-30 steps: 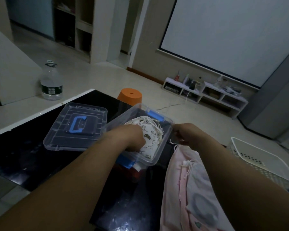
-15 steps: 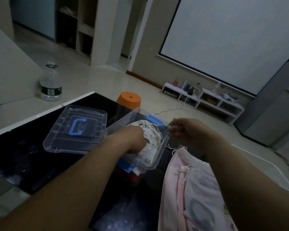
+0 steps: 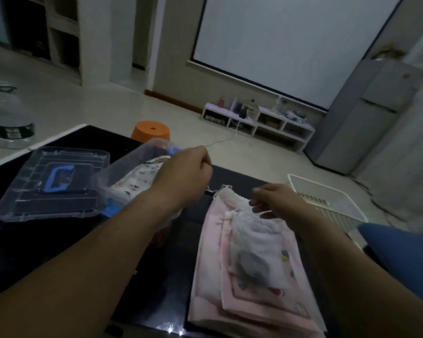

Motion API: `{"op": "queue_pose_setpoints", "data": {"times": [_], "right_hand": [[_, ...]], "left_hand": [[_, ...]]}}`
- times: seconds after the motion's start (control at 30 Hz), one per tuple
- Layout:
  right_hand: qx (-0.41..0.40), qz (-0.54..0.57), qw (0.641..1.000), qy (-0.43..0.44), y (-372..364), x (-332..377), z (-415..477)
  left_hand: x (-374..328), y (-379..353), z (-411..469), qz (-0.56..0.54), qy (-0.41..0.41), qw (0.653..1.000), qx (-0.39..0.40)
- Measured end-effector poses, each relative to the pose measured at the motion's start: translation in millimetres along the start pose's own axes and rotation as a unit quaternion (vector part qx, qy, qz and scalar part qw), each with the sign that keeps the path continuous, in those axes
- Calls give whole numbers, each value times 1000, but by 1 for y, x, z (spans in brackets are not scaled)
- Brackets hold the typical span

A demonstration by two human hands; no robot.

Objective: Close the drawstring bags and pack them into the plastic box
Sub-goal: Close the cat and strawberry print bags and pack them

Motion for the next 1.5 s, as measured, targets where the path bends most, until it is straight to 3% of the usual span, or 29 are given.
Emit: {"op": "queue_pose_setpoints", "data": {"times": [0.13,0.3,0.47,0.53,0.67,0.8,0.9,1.0,1.1,1.2,1.3,1.4,1.5], "right_hand": [[-15,65,997,-46,17,-57,-4],[-45,136,984,-103,20,-123,-2],[-57,106,980,-160,12,-156,4],[-55,90,981,-160,8,-154,8],[-50,72,987,-138,7,-152,13],[-45,100,991,-81,8,-136,4],[-21,185,981,-62,7,-130,-3],[37,288,952,-98,14,-124,-15],[102,364,918,-122,21,-115,-28],[126,423,889,-121,23,-111,-29],[97,427,893,-105,19,-113,-26],[61,421,898,-110,7,-124,-26],[64,420,896,-127,-1,-126,-24]], "left_hand": [[-34,-58,-5,-18,-32,994,102],[-26,-141,-23,30,45,964,262],[-16,-189,-29,92,96,921,365],[-6,-195,-23,81,134,930,333],[8,-202,-21,37,101,950,294],[3,-194,-25,-53,178,953,240],[0,-188,-28,-206,252,921,213],[-9,-175,-29,-344,305,866,198],[-27,-157,-28,-433,310,824,193],[-42,-140,-29,-435,265,840,188],[-39,-138,-37,-411,252,844,235],[-29,-147,-51,-421,282,828,241],[-21,-158,-47,-503,319,787,163]]}}
Point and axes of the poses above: each hand's wrist, its own z-axis towards the middle knuckle, its own y-axis out of the back of the hand, x = y × z, the point moved 2 cm from there along z, towards the middle knuckle, and after that the axes turned 9 degrees about -y, right-handed, at the moved point
